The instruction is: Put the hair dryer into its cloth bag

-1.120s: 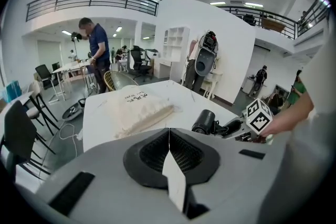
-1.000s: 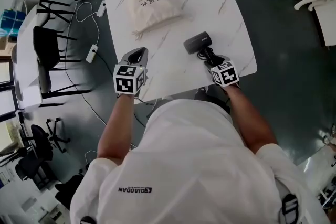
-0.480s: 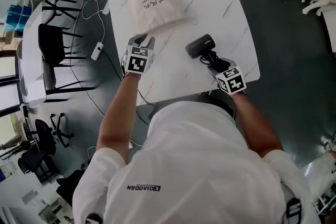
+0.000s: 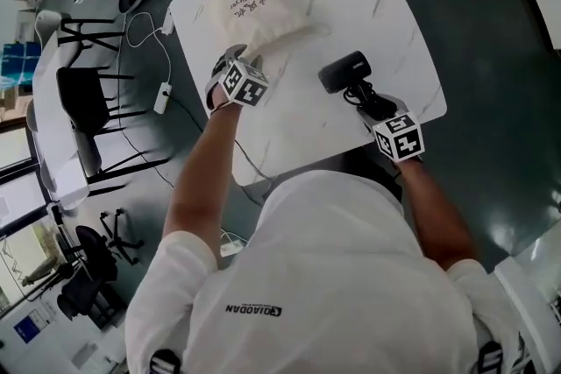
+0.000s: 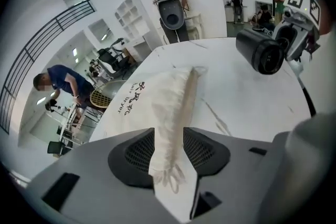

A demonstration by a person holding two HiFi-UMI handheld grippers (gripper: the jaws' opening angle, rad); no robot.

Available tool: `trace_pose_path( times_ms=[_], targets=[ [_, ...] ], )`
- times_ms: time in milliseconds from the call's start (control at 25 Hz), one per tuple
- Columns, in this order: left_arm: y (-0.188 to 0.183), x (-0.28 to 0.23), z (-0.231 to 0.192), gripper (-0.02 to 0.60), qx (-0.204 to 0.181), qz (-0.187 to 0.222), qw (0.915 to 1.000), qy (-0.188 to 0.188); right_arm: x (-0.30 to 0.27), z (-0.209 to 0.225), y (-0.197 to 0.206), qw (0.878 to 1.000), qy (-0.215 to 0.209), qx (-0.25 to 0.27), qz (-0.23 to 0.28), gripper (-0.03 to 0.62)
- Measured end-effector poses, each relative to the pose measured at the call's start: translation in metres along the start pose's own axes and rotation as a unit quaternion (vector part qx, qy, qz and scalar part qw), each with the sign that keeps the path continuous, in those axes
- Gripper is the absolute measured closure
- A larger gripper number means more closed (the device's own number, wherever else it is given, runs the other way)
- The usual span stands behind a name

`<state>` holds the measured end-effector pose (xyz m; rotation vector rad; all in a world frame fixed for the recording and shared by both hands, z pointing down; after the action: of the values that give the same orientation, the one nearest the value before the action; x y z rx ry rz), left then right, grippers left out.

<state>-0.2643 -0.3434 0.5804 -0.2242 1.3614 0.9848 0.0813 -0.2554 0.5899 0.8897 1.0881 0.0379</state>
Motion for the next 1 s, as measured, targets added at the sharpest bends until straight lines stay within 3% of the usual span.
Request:
trace_pose_path(
  times_ms=[240, 440, 560, 720, 880, 1000],
  targets=[
    [0.010, -0.023, -0.003, 0.382, -0.045, -0.040, 0.9982, 0.003, -0.003, -0.011, 0.002, 1.000, 0.016, -0.016, 0.006, 0.367],
    [0.011, -0.028, -0.009, 0.473, -0.049, -0.040, 0.9976, -0.028, 0.000, -0.015, 0.000, 1.000, 0.021, -0.017, 0.014, 0.367],
    [0.008, -0.019, -0.009, 0.522, -0.012, -0.018, 0.9997, -0.014, 0.007, -0.015, 0.000, 0.999, 0.025, -0.016, 0.017, 0.367],
    [0.003, 0.002, -0.008, 0.525, 0.054, 0.029, 0.9977, 0.028, 0.008, -0.017, 0.002, 0.999, 0.027, -0.013, 0.016, 0.367],
    [0.001, 0.028, -0.005, 0.525, 0.143, 0.084, 0.9842, 0.062, 0.005, -0.021, -0.001, 1.000, 0.022, -0.004, 0.013, 0.367],
    [-0.002, 0.044, 0.008, 0.525, 0.174, 0.109, 0.9757, 0.077, 0.002, -0.024, -0.005, 1.000, 0.011, 0.006, 0.009, 0.367]
  ],
)
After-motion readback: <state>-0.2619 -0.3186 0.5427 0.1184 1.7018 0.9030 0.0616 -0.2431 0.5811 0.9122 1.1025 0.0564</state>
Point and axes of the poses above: the fingertips, and each gripper's own axes: x backward along the fingers, z to its right, y out of its underside, the point moved 10 cm from there along x, backward along the fingers, and after that the axes turned 8 degrees about y, right-handed, at the moved point
